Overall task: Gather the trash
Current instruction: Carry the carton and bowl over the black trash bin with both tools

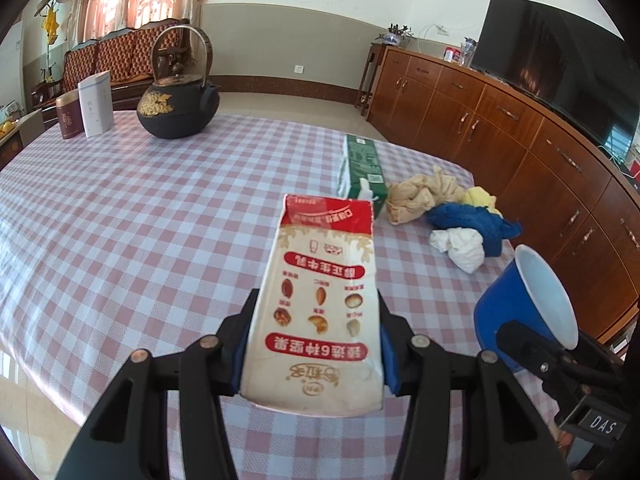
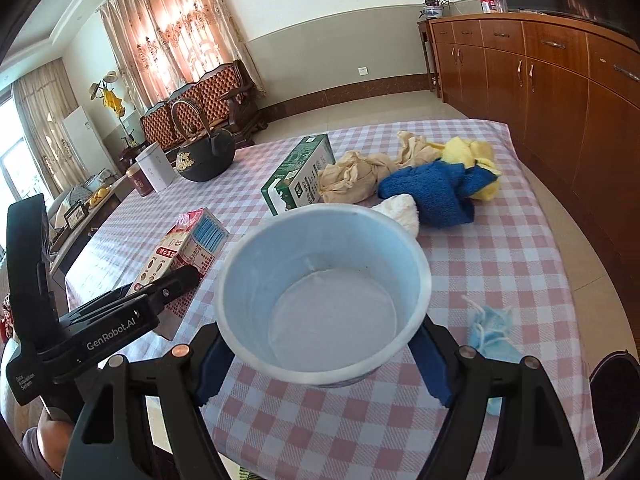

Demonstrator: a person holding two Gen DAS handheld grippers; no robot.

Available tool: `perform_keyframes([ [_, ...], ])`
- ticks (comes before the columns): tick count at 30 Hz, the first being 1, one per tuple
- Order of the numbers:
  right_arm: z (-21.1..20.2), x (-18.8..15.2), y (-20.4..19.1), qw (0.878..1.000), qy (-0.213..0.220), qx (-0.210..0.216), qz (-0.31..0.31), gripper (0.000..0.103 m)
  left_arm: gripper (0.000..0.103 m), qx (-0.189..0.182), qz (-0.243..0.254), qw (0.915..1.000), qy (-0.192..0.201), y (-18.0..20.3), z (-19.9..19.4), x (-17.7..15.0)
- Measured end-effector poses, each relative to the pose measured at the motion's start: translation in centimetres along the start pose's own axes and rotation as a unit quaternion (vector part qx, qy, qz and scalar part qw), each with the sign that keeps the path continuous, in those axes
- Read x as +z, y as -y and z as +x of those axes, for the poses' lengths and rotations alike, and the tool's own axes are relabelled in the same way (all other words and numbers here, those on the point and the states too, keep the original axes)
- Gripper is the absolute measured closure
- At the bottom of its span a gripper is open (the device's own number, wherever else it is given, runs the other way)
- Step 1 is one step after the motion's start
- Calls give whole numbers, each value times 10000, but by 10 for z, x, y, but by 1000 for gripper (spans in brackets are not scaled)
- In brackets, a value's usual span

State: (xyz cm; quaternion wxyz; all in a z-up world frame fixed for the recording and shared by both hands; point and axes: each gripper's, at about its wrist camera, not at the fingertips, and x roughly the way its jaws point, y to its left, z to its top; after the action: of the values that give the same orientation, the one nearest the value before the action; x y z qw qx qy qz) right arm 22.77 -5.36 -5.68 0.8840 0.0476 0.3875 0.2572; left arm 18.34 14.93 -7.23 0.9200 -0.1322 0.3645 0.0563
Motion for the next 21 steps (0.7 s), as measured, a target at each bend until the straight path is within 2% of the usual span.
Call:
perform_keyframes([
  [11,-80,-17,53,9973,433,-423,409,24,51,-582,496,9971,-36,75,-21,-15],
  [21,-147,-43,121,9869,743,-1053,969,24,51,-1264,1077,9860,-182,159,-28,-35],
])
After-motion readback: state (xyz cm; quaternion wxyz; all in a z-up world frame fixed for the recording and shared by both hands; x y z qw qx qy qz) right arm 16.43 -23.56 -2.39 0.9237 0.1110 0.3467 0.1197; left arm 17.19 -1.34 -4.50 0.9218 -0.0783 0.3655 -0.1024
